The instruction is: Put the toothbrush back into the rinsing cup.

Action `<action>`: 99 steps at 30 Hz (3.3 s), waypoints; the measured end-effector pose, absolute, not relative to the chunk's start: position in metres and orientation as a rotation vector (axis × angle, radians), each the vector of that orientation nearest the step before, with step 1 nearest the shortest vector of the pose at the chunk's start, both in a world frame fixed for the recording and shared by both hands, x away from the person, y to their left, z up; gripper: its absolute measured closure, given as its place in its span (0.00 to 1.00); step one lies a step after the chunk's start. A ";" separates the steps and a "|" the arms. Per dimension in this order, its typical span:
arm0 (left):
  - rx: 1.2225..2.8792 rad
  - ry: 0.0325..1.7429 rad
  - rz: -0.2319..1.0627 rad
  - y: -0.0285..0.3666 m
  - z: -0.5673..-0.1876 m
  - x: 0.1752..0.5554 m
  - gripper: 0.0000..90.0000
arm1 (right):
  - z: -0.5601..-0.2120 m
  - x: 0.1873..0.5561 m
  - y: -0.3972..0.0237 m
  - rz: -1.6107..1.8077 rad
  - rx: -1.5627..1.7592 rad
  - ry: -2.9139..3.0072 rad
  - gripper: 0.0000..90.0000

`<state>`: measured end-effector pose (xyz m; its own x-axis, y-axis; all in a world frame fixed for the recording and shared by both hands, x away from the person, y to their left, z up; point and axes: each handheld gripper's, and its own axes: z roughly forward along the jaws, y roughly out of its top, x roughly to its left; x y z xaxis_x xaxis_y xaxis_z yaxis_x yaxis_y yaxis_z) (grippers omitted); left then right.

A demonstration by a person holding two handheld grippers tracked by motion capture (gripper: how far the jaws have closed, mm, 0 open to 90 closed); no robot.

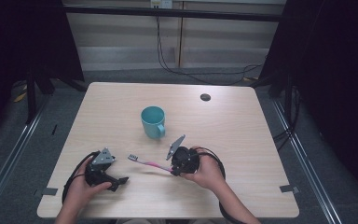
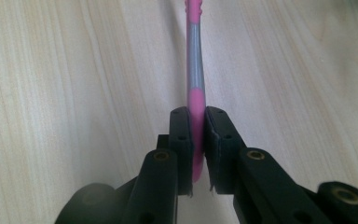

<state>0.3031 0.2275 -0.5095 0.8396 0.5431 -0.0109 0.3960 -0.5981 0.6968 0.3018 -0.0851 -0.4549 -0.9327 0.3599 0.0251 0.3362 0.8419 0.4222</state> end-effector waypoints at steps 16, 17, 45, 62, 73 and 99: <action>2.247 0.671 0.265 0.225 -0.508 0.302 0.17 | -0.449 0.297 -0.106 0.774 0.620 2.904 0.91; 2.248 0.666 0.259 0.224 -0.508 0.302 0.17 | -0.449 0.297 -0.107 0.775 0.619 2.901 0.91; 2.011 0.691 0.060 0.191 -0.489 0.306 0.18 | -0.443 0.291 -0.134 1.007 0.706 2.775 0.91; 2.003 0.671 0.028 0.168 -0.470 0.313 0.22 | -0.443 0.288 -0.143 1.078 0.740 2.717 0.91; 1.990 0.680 0.003 0.161 -0.461 0.319 0.24 | -0.445 0.286 -0.146 1.102 0.750 2.704 0.91; 1.871 0.662 -0.110 0.141 -0.448 0.331 0.40 | -0.449 0.284 -0.144 1.159 0.755 2.682 0.91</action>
